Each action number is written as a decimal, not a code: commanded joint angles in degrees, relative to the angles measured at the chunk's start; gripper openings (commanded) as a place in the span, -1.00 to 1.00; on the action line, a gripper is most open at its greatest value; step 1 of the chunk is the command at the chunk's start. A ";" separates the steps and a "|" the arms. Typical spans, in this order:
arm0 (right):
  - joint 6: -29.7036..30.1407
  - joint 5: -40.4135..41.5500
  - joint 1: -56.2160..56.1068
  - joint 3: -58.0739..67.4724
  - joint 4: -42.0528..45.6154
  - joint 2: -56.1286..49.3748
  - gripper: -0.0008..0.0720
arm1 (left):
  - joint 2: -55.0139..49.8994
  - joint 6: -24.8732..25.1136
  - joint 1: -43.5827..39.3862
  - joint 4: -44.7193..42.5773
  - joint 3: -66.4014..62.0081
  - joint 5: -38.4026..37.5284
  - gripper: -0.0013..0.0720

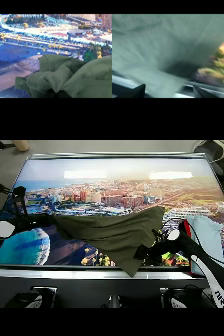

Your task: Fold the shirts.

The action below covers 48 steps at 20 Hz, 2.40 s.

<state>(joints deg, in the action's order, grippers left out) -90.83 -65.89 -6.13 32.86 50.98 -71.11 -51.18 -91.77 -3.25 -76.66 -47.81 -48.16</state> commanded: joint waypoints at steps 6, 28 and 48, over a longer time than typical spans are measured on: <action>10.80 11.13 0.02 8.20 -9.29 2.58 -0.92 | 3.15 2.32 0.02 -2.49 -6.64 -2.27 -0.90; -9.20 -26.03 0.02 64.61 45.27 20.26 -0.92 | 2.08 -1.42 0.00 -22.34 -51.54 -24.65 -0.90; -5.97 -9.57 12.41 53.29 25.16 -20.87 0.52 | -39.71 4.83 11.06 -0.59 -35.87 -36.44 0.63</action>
<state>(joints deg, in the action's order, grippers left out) -104.49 -63.35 0.01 85.69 81.32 -92.47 -92.07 -90.70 2.44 -82.13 -85.93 -76.12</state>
